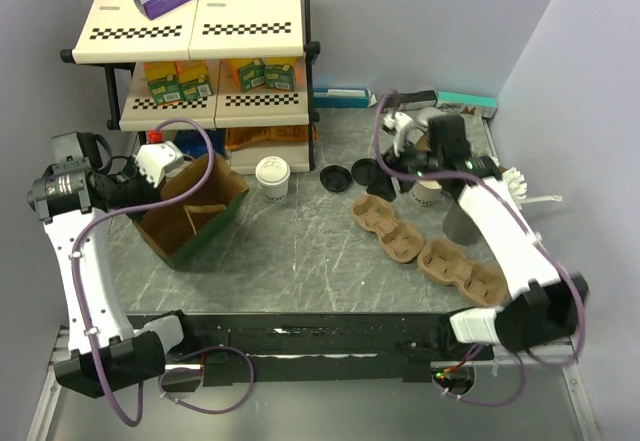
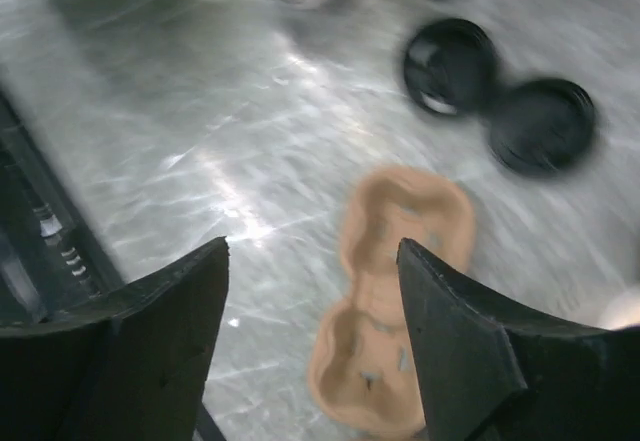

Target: Pack the takeout coffee

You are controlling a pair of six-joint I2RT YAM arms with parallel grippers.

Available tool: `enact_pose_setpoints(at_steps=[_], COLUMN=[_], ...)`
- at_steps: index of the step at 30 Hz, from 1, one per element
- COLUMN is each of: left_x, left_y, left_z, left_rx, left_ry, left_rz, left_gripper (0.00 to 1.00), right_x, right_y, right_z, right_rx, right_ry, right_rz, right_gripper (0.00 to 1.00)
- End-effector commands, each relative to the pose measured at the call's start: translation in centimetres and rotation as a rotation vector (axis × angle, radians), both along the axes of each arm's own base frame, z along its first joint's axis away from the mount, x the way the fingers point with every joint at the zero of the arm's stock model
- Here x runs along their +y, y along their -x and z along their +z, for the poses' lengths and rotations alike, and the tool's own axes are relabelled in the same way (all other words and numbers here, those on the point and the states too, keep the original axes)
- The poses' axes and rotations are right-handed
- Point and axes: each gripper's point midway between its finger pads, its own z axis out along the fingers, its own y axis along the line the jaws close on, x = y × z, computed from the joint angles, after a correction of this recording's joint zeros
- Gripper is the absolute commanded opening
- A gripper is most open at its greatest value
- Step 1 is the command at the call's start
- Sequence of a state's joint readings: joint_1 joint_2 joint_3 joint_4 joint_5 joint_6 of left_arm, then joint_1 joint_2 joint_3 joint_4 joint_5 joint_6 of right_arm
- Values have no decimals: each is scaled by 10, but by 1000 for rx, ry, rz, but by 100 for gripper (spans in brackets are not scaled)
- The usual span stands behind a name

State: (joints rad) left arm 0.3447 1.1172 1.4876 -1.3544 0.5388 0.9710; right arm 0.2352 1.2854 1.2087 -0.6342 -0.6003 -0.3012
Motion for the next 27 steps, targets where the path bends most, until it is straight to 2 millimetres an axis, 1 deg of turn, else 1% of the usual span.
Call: enact_pose_setpoints(at_steps=[1, 2, 3, 4, 5, 6, 7, 8, 9, 10, 11, 12, 16, 17, 21, 27], left_x=[-27, -31, -32, -35, -36, -38, -41, -41, -42, -41, -41, -41, -40, -40, -40, -39], left_y=[-5, -6, -6, -6, -5, -3, -1, 2, 4, 4, 5, 5, 4, 3, 0, -2], left_z=[9, 10, 11, 11, 10, 9, 5, 3, -2, -3, -3, -2, -3, -5, -5, -9], left_rx=[-8, -9, -8, -7, -7, -7, 6, 6, 17, 18, 15, 15, 23, 31, 42, 66], left_ry=[106, 122, 129, 135, 138, 138, 142, 131, 129, 125, 117, 115, 115, 120, 131, 145], left_rz=[-87, -94, -97, -106, -112, -116, -125, -129, -133, -133, -134, -131, -126, -120, -112, -97], left_gripper=[1, 1, 1, 1, 1, 1, 1, 1, 1, 1, 1, 1, 1, 1, 1, 1], right_x=[27, 20, 14, 10, 1, -3, -7, -15, -20, -24, -33, -36, -48, -54, -57, -53], right_y=[14, 11, 16, 17, 14, 16, 15, 12, 12, 10, 10, 8, 1, -3, -7, -6], right_z=[-31, -42, -54, -59, -66, -75, -79, -85, -96, -101, -110, -115, -136, -139, -149, -161], right_rx=[240, 234, 261, 249, 211, 207, 191, 163, 162, 153, 166, 165, 209, 213, 233, 255], right_ry=[-43, 17, 52, 81, 144, 170, 195, 247, 273, 304, 350, 371, 454, 488, 520, 536], right_rz=[236, 240, 247, 257, 253, 258, 263, 259, 251, 242, 225, 218, 187, 161, 139, 127], right_gripper=[99, 100, 100, 100, 100, 99, 94, 91, 86, 83, 80, 75, 71, 70, 69, 71])
